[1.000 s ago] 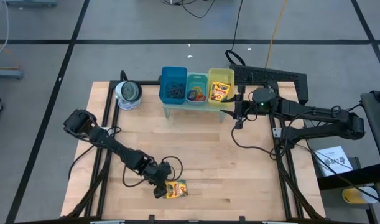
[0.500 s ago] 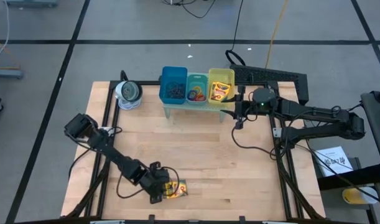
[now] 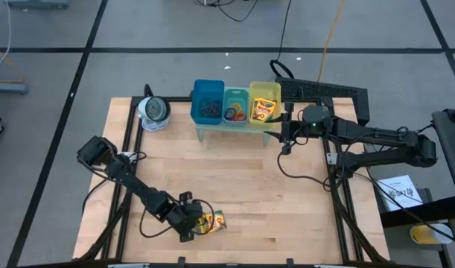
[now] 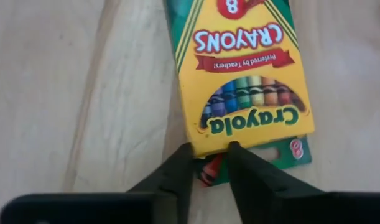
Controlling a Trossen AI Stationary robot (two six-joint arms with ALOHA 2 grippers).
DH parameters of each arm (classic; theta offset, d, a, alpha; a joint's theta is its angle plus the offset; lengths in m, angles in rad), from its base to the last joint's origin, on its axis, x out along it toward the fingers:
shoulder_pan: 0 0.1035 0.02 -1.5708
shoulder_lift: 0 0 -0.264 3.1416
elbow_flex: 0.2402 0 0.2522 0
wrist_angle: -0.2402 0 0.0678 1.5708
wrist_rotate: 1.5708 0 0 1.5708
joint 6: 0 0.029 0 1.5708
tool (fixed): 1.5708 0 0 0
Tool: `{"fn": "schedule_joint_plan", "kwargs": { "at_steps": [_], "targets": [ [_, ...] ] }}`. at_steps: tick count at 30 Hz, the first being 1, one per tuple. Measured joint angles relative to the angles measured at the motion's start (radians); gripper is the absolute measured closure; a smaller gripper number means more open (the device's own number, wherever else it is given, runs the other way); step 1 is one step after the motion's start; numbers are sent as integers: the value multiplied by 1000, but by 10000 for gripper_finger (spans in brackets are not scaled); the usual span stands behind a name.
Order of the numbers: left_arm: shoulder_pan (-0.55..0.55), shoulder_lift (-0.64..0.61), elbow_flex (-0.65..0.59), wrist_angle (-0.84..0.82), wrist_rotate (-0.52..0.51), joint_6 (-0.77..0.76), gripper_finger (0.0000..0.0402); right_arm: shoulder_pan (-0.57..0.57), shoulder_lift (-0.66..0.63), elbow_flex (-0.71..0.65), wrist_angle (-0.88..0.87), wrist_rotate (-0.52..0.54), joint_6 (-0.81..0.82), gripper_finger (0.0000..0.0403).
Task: Pick & Place Office Desk Supplies
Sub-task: Put the yellow crayon box into the yellow bin on the shelf
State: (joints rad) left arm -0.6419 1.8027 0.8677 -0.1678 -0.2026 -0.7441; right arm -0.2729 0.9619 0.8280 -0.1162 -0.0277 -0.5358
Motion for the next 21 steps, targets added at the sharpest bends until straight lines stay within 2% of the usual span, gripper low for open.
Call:
{"fn": "schedule_joint_plan", "kwargs": {
  "at_steps": [9, 12, 21],
  "targets": [
    [104, 5, -1, 13, -92, -13, 391, 0, 0, 0, 0, 0, 4, 264],
    [147, 5, -2, 45, -106, 4, 396, 0, 0, 0, -1, 0, 26, 264],
    [222, 2, 25, 168, -150, 207, 400, 0, 0, 0, -25, 0, 41, 268]
  ]
}}
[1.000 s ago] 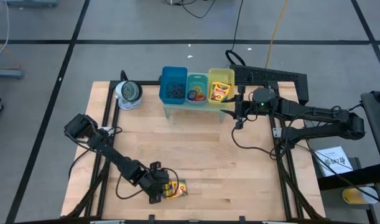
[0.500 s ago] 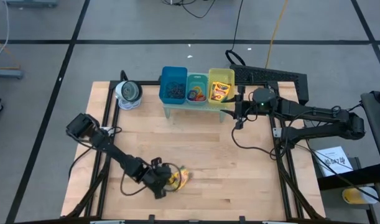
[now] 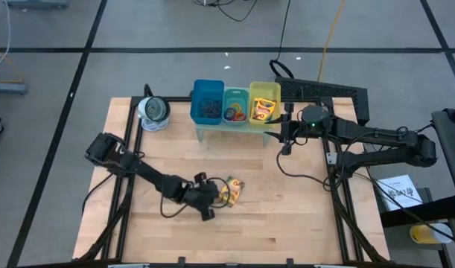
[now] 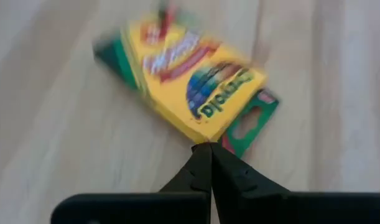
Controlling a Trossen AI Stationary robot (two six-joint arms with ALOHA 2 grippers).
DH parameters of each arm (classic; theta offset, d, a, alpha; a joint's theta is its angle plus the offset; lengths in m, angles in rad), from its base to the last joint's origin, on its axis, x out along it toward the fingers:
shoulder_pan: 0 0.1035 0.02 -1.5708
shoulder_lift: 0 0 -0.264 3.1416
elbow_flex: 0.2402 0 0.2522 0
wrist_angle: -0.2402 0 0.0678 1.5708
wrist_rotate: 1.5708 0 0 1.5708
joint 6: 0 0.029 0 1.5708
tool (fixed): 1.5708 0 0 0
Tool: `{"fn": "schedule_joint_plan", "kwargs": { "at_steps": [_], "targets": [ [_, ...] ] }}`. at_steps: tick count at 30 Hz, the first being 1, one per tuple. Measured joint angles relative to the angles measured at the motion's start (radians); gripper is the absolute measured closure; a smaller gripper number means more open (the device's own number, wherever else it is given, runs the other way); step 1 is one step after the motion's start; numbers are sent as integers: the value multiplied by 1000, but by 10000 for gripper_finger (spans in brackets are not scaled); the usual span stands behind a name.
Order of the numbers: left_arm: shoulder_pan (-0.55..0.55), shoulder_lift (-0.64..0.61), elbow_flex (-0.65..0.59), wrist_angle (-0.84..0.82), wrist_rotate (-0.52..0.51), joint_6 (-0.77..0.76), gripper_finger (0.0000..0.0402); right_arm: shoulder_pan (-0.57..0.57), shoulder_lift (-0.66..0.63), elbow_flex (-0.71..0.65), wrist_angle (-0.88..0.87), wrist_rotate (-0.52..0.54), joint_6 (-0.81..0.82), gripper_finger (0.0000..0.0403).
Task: Pick & Place Office Desk Supplies
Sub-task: Put the yellow crayon box into the yellow bin on the shelf
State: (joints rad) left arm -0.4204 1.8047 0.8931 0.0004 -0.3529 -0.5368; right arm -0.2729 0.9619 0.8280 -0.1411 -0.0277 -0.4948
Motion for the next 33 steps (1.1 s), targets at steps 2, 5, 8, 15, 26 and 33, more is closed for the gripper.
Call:
{"fn": "schedule_joint_plan", "kwargs": {
  "at_steps": [2, 5, 8, 15, 26, 33],
  "targets": [
    [11, -1, 26, 5, -1, 48, 400, 0, 0, 0, 0, 0, 13, 268],
    [20, -1, 68, 4, 7, 122, 400, 0, 0, 0, -1, 0, 16, 269],
    [28, -3, 102, -15, 16, 182, 400, 0, 0, 0, -2, 0, 29, 269],
    [35, -3, 105, -116, 134, 196, 382, 1, 1, -12, -45, -160, 159, 264],
    [-9, 50, 106, -46, 177, 158, 283, 135, 46, -314, 333, -317, 561, 210],
    [-49, 127, 107, 36, 163, 227, 262, 175, 198, -366, 495, -242, 591, 185]
  ]
}}
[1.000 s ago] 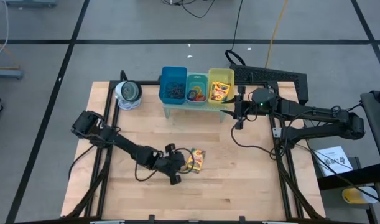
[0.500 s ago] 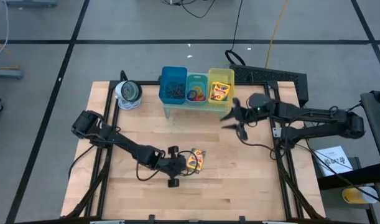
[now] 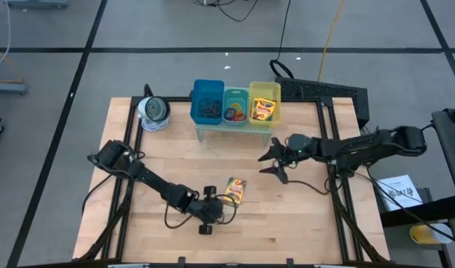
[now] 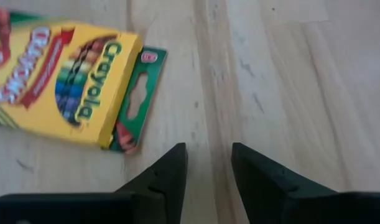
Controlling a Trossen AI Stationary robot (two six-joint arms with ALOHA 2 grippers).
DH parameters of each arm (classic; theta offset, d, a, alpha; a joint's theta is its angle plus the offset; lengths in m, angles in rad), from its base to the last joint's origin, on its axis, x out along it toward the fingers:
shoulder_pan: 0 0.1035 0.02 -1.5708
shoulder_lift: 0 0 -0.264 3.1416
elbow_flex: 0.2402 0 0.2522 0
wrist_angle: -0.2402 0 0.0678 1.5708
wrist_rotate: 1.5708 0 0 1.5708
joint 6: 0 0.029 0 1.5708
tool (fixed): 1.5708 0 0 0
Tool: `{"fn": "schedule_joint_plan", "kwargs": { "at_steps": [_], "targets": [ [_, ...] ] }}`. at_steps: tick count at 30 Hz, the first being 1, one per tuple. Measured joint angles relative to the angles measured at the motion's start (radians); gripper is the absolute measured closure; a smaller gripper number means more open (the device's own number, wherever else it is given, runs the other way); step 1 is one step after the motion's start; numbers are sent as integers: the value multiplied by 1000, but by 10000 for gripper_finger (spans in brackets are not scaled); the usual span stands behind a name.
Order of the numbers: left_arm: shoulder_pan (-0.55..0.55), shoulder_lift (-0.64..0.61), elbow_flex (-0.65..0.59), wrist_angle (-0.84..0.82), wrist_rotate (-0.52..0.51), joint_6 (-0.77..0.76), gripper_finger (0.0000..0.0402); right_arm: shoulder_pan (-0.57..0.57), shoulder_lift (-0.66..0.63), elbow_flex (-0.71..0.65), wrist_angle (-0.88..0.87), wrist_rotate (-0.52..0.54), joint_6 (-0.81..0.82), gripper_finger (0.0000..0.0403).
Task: Pick & Place Office Desk Supplies
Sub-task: Put the yellow crayon box into the yellow bin on the shelf
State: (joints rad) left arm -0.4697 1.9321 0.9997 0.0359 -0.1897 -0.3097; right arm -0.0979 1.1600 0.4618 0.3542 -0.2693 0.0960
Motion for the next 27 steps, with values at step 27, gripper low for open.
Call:
{"fn": "schedule_joint_plan", "kwargs": {
  "at_steps": [27],
  "targets": [
    [53, 59, 2, 39, -131, 272, 261, -4, 668, 117, 420, -157, 279, 181]
  ]
}}
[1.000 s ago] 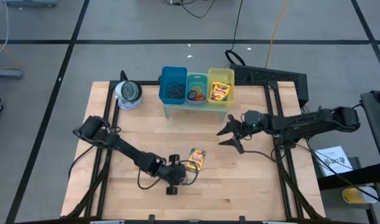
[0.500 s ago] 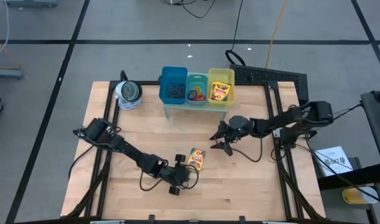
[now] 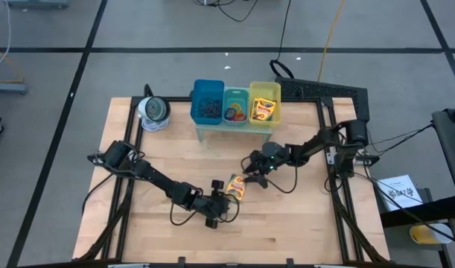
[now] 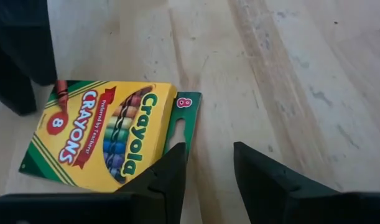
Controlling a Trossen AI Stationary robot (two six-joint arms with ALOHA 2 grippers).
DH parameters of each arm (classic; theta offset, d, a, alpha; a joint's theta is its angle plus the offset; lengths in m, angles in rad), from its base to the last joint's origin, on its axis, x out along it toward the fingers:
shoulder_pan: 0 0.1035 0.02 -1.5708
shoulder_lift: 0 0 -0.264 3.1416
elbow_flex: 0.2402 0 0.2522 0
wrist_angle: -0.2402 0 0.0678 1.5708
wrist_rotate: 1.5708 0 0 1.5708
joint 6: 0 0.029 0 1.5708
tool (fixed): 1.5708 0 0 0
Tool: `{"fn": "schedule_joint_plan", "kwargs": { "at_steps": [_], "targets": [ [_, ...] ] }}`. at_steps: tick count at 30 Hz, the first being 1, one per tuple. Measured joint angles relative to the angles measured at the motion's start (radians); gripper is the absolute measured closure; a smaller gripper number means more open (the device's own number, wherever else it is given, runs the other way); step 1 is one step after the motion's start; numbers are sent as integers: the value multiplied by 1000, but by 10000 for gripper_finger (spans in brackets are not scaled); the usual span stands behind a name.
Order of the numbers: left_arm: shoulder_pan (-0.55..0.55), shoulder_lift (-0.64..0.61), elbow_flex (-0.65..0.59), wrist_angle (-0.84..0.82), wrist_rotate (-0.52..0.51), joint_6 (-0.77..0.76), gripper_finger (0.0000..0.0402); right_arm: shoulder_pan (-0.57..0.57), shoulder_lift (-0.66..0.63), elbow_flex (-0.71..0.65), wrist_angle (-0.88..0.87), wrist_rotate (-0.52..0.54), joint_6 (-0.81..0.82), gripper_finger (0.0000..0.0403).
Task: Pick & Place Office Desk Supplies
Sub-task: Put the yellow crayon box into the yellow bin on the shelf
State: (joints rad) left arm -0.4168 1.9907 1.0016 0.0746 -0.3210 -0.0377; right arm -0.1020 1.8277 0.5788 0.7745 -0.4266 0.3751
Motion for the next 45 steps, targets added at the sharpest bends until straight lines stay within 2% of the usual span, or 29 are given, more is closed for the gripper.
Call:
{"fn": "schedule_joint_plan", "kwargs": {
  "at_steps": [8, 18, 22, 27, 31, 36, 45],
  "targets": [
    [0, -8, -1, -1, 2, 76, 261, 33, 38, 66, -19, -143, 2, 178],
    [1, -9, -3, 0, -136, 193, 261, 38, 38, 67, -39, -153, 5, 182],
    [2, -9, -3, 0, -152, 241, 261, 38, 39, 67, -40, -153, 6, 183],
    [0, -8, -3, 23, -218, 244, 261, 38, 39, 67, -42, -151, 5, 182],
    [-22, -34, -7, 9, -230, 314, 261, 38, 39, 67, -45, -152, 6, 185],
    [-32, -87, -4, 25, -316, 290, 261, 38, 39, 65, -44, -152, 1, 186],
    [-30, -131, -2, 13, -315, 288, 261, 38, 40, 65, -45, -152, 1, 187]
  ]
}}
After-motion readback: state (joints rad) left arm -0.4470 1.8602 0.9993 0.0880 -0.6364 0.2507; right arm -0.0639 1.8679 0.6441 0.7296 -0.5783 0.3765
